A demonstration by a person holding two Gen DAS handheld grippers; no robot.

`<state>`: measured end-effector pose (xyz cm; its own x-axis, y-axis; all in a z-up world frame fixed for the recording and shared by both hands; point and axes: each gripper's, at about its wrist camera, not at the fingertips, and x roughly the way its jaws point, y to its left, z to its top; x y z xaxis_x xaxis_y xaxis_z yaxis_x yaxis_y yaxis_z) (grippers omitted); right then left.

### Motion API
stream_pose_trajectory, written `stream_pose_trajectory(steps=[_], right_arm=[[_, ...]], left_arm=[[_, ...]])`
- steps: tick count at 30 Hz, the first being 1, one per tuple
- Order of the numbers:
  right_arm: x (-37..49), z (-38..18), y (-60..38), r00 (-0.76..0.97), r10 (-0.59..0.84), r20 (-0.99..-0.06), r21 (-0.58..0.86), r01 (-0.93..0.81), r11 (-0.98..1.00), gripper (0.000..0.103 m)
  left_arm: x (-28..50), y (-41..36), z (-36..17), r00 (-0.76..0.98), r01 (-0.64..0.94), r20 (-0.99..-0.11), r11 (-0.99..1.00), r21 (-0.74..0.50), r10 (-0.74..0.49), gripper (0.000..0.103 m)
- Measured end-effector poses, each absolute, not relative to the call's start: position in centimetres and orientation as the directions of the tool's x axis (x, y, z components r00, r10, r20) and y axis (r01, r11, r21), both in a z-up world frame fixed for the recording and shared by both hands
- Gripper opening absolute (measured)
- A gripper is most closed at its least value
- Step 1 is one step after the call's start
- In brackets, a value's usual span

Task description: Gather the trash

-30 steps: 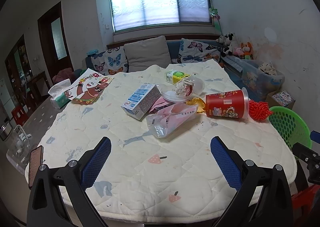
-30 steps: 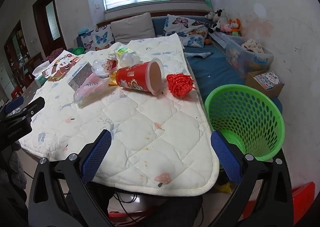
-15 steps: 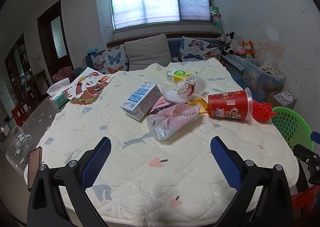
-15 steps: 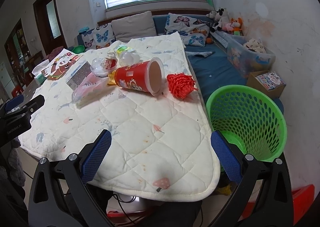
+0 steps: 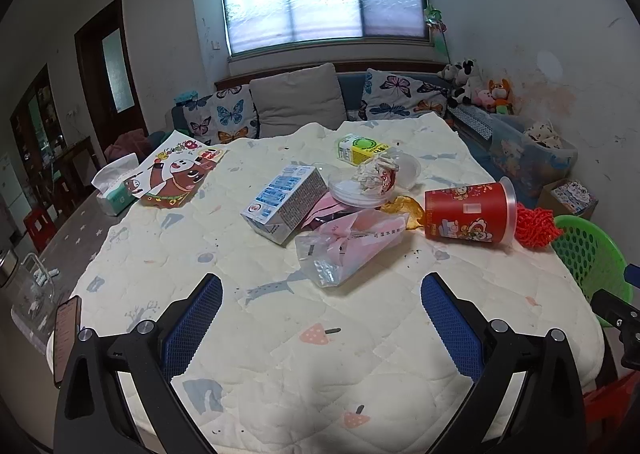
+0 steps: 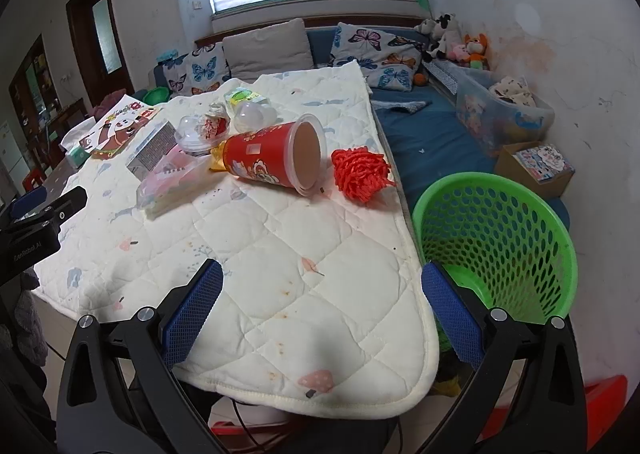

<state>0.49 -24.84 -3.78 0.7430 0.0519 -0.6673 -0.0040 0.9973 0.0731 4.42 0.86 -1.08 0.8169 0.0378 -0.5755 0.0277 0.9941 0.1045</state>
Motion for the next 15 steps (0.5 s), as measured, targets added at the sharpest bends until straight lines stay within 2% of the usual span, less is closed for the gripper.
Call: stream_pose_trajectory(steps=[15], right_arm=[[2.7, -3.7, -25.5, 0.741, 0.066, -0.668, 0.08, -0.017, 0.997, 0.099]], left_arm=[[6.8, 0.3, -1.0, 0.807, 0.041, -0.59, 0.993, 0.108, 0.031, 0.097]])
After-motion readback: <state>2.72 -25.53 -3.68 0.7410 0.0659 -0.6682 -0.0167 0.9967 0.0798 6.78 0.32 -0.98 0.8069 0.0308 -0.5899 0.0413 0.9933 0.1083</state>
